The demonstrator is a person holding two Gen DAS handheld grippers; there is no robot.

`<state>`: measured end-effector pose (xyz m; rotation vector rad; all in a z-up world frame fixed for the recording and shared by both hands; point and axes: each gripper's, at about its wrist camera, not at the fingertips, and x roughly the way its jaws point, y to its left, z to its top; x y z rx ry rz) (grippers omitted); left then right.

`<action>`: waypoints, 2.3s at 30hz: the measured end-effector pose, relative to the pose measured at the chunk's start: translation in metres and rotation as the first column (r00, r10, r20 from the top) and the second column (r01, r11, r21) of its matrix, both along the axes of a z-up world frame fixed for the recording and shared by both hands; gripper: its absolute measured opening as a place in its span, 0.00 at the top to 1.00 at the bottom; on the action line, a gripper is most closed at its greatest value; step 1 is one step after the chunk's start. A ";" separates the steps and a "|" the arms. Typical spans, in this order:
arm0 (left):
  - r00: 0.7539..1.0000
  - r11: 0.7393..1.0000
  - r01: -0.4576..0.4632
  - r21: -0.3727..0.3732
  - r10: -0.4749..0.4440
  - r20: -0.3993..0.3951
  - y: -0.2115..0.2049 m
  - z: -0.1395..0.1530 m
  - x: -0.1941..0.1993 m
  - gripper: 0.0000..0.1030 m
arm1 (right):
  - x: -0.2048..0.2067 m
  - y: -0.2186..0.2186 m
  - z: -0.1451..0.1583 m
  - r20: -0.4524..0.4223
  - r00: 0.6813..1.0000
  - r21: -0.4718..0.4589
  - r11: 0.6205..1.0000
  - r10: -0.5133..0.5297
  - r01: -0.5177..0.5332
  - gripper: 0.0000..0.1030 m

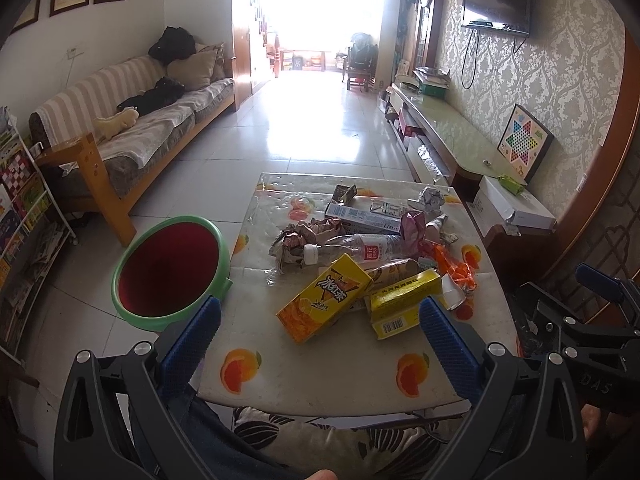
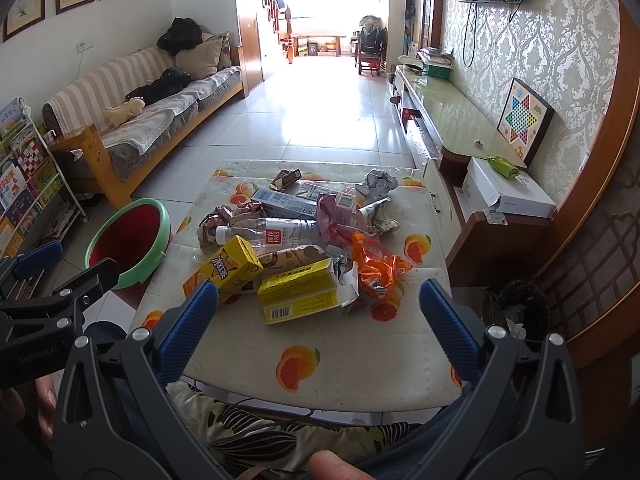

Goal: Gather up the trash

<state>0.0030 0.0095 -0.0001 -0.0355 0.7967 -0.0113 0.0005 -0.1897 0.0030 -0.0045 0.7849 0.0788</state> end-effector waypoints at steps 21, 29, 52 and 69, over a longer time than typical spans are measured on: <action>0.999 0.999 0.034 0.022 -0.034 0.015 -0.005 0.001 0.002 0.07 | 0.000 -0.001 -0.001 -0.004 1.000 0.002 1.000 -0.004 0.004 0.03; 0.998 0.997 0.064 0.050 -0.065 0.016 -0.009 -0.005 0.001 0.07 | 0.001 0.000 -0.001 -0.006 1.000 0.002 1.000 -0.005 0.005 0.03; 0.994 0.996 0.088 0.031 -0.086 -0.072 -0.004 -0.036 0.026 0.07 | 0.023 -0.032 -0.038 -0.070 0.996 0.023 0.998 -0.051 0.053 0.03; 0.936 0.959 0.266 0.102 -0.231 -0.266 -0.020 -0.138 0.113 0.07 | 0.065 -0.040 -0.122 -0.262 0.964 0.121 0.989 -0.049 0.084 0.03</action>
